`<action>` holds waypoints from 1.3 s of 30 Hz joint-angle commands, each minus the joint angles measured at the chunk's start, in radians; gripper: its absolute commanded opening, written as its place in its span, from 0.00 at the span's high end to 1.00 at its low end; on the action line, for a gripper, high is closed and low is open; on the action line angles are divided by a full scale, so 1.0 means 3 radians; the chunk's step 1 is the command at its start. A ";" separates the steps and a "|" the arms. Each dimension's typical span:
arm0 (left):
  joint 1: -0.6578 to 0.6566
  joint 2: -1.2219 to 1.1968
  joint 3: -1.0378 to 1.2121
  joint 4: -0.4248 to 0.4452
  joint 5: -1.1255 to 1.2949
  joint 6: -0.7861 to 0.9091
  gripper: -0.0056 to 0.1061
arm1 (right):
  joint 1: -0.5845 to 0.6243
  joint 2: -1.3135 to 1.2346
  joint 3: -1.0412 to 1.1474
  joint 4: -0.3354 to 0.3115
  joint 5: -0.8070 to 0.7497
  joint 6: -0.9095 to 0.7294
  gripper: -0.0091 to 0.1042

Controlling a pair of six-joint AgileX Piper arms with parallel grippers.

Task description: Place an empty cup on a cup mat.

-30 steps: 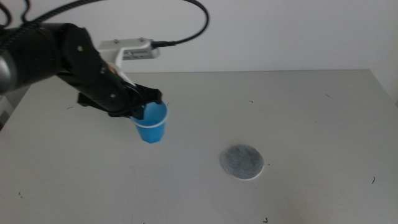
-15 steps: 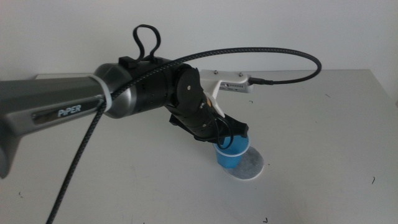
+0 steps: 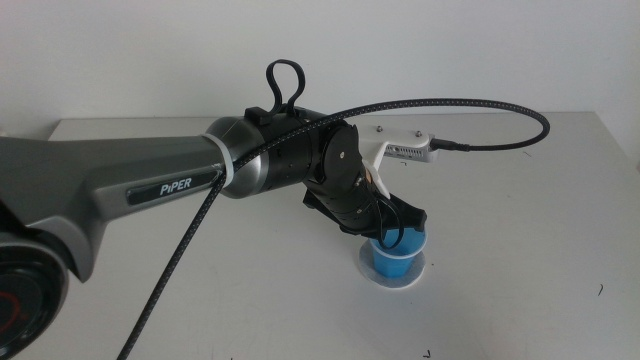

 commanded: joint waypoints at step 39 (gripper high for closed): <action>0.0461 -0.2596 -0.0076 0.1283 0.1193 0.0181 0.01 | 0.0003 -0.0064 -0.0038 -0.0030 -0.0259 -0.0028 0.09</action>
